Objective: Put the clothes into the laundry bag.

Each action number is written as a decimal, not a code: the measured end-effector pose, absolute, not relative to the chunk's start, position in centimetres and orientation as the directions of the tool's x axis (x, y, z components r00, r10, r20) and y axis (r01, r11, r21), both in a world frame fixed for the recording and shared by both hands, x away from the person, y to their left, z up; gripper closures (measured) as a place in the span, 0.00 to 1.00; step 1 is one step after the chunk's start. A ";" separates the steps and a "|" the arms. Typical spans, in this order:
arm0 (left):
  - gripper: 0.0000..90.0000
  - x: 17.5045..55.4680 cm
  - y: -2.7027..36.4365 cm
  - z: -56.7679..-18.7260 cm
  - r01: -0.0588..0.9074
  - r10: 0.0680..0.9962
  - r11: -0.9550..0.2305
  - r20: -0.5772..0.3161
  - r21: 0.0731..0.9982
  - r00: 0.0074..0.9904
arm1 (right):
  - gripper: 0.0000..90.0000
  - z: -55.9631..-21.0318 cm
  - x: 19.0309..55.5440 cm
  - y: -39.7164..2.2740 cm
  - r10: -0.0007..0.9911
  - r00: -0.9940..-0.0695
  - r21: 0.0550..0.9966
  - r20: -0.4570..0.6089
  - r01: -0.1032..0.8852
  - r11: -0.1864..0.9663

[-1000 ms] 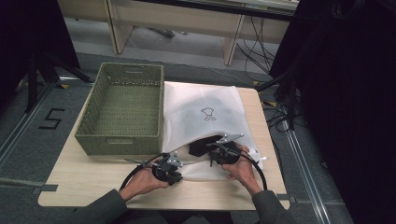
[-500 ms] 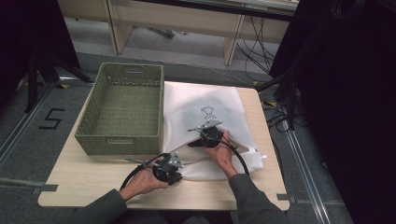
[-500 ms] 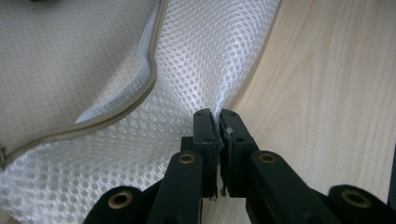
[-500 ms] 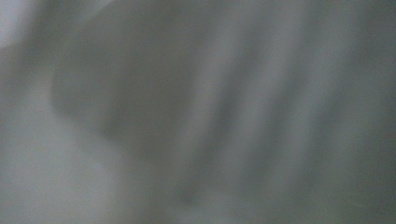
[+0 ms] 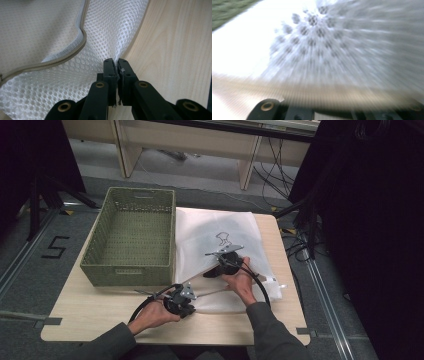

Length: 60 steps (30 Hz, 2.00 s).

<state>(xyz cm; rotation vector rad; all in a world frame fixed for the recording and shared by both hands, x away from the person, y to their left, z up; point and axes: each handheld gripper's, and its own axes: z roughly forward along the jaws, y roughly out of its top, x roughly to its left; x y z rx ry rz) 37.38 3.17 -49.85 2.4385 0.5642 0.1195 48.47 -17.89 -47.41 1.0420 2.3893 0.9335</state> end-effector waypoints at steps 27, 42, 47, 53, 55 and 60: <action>0.95 37.3 3.0 -50.0 0.399 0.453 -0.679 -0.076 0.617 0.888 | 1.00 -49.3 52.3 -19.6 0.845 -0.520 0.737 -0.126 0.521 0.430; 0.95 37.4 3.1 -49.8 0.376 0.434 -0.707 -0.053 0.599 0.899 | 0.95 -47.7 51.7 -20.5 0.834 -0.548 0.704 -0.061 0.568 0.425; 0.94 37.3 3.0 -49.8 0.380 0.437 -0.705 -0.055 0.599 0.898 | 0.88 -46.3 48.8 -21.2 0.793 -0.607 0.722 -0.040 0.531 0.443; 0.94 37.3 2.9 -50.0 0.398 0.452 -0.685 -0.073 0.610 0.889 | 0.72 -45.5 46.2 -22.1 0.744 -0.665 0.716 0.072 0.554 0.426; 0.94 37.3 2.9 -49.9 0.401 0.453 -0.687 -0.075 0.606 0.888 | 0.64 -45.5 46.1 -21.9 0.717 -0.685 0.724 0.129 0.560 0.404; 0.94 37.2 2.9 -50.0 0.409 0.460 -0.675 -0.082 0.614 0.884 | 0.54 -45.9 46.2 -20.7 0.677 -0.697 0.735 0.235 0.583 0.346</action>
